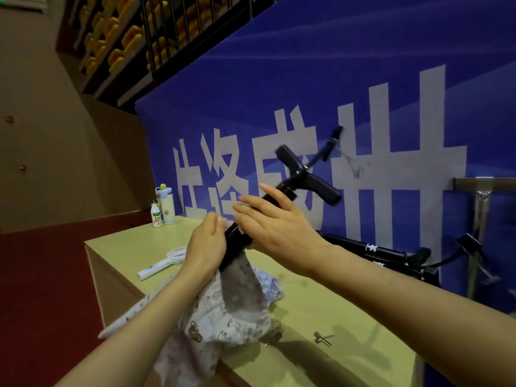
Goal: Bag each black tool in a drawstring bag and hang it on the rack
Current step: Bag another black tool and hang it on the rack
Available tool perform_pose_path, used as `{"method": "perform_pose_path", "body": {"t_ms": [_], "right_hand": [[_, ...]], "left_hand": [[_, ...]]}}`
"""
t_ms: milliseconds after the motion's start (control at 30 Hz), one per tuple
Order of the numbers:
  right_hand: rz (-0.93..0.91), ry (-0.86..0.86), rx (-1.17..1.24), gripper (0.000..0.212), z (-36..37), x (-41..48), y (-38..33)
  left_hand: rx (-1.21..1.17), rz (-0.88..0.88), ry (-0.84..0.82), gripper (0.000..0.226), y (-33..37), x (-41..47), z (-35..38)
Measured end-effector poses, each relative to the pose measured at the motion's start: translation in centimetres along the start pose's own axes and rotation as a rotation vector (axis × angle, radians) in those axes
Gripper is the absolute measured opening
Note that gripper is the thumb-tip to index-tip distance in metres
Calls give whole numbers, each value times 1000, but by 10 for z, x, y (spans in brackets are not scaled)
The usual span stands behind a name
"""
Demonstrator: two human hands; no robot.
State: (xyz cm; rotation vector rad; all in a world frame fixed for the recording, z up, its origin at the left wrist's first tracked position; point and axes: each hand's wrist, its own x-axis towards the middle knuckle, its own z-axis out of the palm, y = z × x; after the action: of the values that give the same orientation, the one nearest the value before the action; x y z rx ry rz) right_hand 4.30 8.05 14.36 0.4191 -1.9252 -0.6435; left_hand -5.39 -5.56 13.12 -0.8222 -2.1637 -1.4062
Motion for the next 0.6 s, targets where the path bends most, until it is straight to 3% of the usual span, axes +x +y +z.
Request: {"method": "perform_pose_path", "body": {"t_ms": [167, 233, 333, 367, 433, 500, 533, 600], "right_hand": [[54, 24, 43, 35, -2, 14, -7], [223, 90, 160, 34, 0, 19, -11], [587, 132, 549, 41, -6, 24, -25], [684, 64, 710, 44, -7, 24, -30], [803, -257, 937, 55, -3, 19, -41], [757, -633, 942, 53, 6, 11, -46], [737, -727, 945, 38, 12, 6, -47], [860, -709, 1119, 24, 13, 1, -44]], "left_hand": [[-180, -212, 91, 31, -7, 6, -4], [-250, -301, 83, 31, -14, 12, -7], [-310, -460, 34, 28, -34, 21, -9], [-327, -506, 22, 25, -38, 21, -11], [-334, -564, -3, 23, -31, 15, -17], [-364, -564, -10, 25, -25, 9, -21], [-372, -560, -21, 25, -21, 4, -24], [-408, -575, 10, 24, -18, 0, -30]]}}
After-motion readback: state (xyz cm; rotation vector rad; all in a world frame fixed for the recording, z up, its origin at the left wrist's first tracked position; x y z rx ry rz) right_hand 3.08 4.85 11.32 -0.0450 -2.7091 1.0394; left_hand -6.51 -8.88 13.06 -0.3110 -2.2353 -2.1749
